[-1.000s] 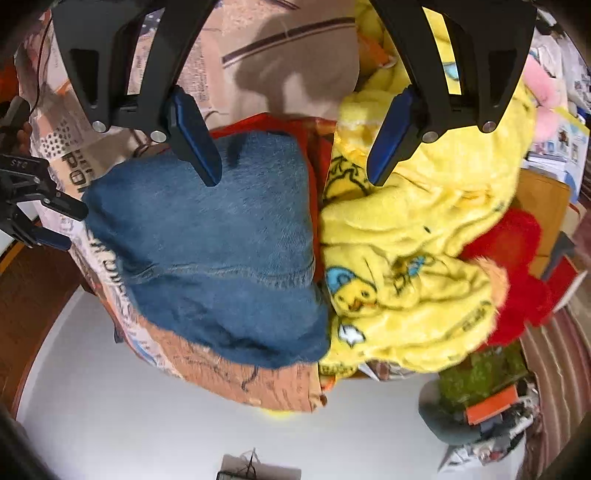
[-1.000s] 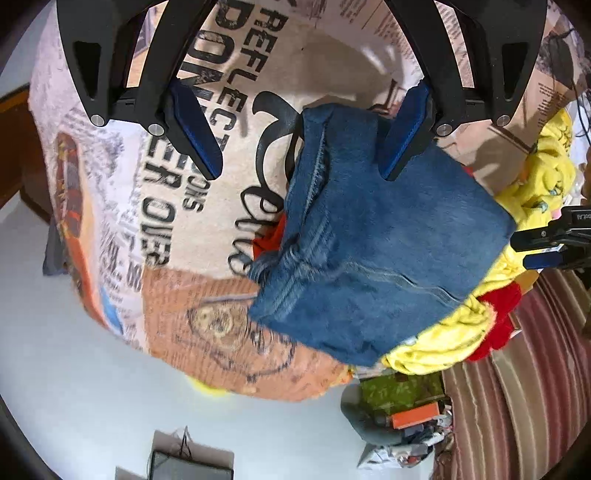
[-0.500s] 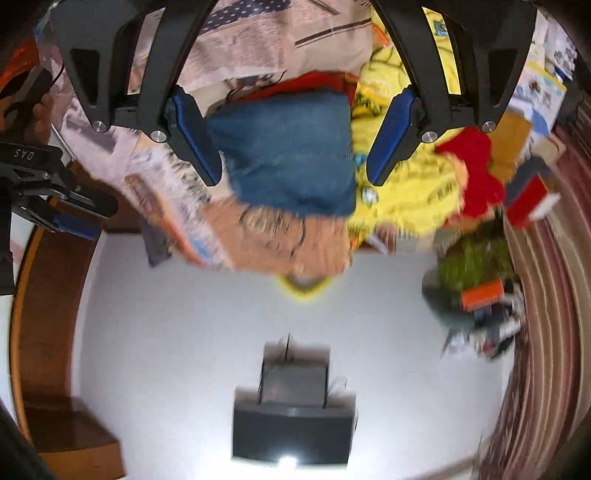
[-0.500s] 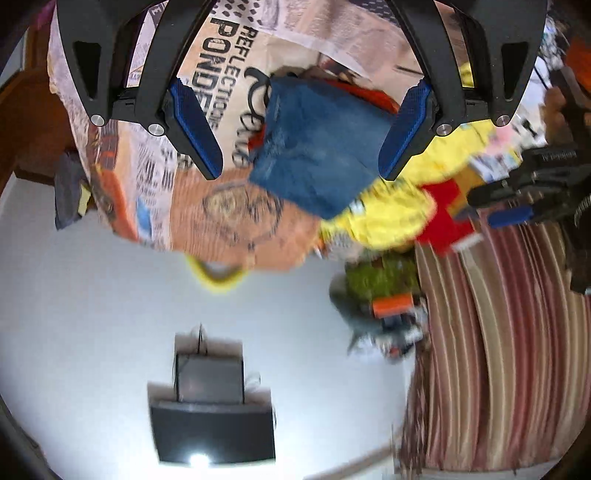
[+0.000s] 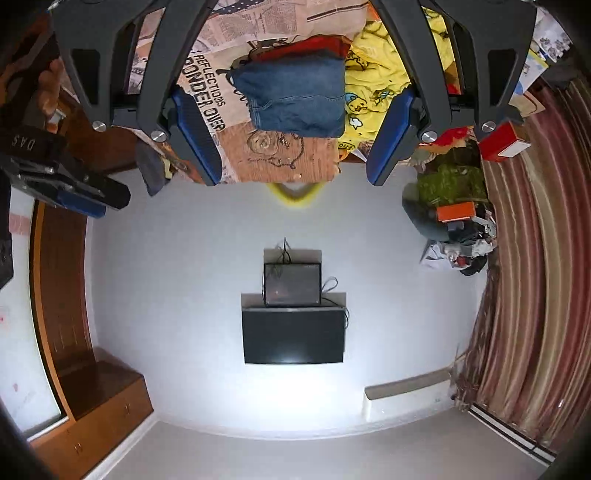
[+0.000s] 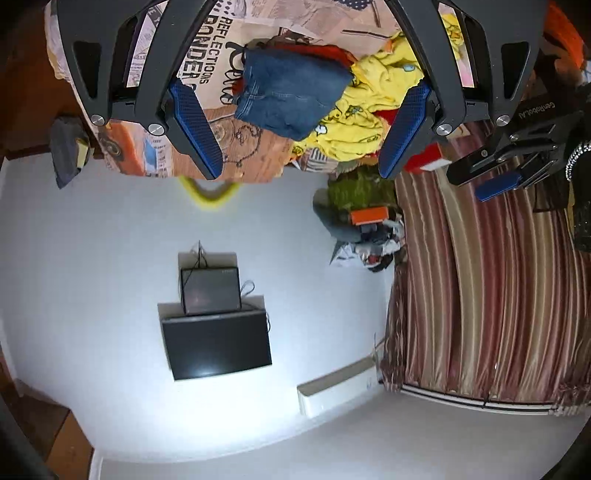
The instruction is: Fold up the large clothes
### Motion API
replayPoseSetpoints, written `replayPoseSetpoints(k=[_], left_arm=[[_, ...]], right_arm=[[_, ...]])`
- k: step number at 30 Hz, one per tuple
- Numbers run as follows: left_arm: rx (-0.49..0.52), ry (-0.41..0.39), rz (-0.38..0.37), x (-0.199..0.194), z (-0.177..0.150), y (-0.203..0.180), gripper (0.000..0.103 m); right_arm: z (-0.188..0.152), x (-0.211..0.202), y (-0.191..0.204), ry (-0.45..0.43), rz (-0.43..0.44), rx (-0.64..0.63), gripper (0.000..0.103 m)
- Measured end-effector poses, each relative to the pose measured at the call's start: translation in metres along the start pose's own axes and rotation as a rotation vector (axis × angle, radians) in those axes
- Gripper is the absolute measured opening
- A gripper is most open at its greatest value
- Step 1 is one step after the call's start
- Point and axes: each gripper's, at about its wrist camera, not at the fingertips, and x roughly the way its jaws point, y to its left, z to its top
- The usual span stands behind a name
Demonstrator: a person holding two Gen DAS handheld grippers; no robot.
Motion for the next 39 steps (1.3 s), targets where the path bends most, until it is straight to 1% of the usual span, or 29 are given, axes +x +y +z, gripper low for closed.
replayPoseSetpoints(k=[4,8,10,11,13,15,16,25,39], left_arm=[[-0.01,-0.011,0.013,-0.012,-0.007,-0.002,0.081],[-0.012,0.003,0.028,-0.014,-0.016,-0.006,0.082],[-0.023,0.013,0.037,-0.015,-0.019,-0.008,0.091],[-0.03,0.016,0.035,-0.016,-0.02,-0.008,0.093],[-0.044,0.021,0.04,-0.016,-0.022,-0.008,0.098],[-0.049,0.026,0.051,-0.013,-0.024,-0.006,0.099],[-0.052,0.03,0.054,-0.011,-0.024,-0.005,0.1],[-0.07,0.064,0.059,-0.001,-0.035,0.0,0.1],[-0.074,0.085,0.052,0.004,-0.04,0.0,0.1]], right_arm=[[-0.006,-0.006,0.009,-0.012,-0.014,-0.003,0.084],[-0.01,-0.003,0.006,-0.01,-0.043,0.001,0.084],[-0.011,-0.002,0.005,0.004,-0.047,0.008,0.084],[-0.013,-0.003,0.005,0.009,-0.048,0.012,0.085],[-0.014,0.001,0.003,0.027,-0.057,0.012,0.091],[-0.017,-0.001,0.004,0.035,-0.073,0.012,0.101],[-0.018,-0.001,0.002,0.037,-0.079,0.016,0.103],[-0.028,0.0,-0.004,0.078,-0.092,0.031,0.103],[-0.03,-0.006,-0.003,0.085,-0.105,0.026,0.103]])
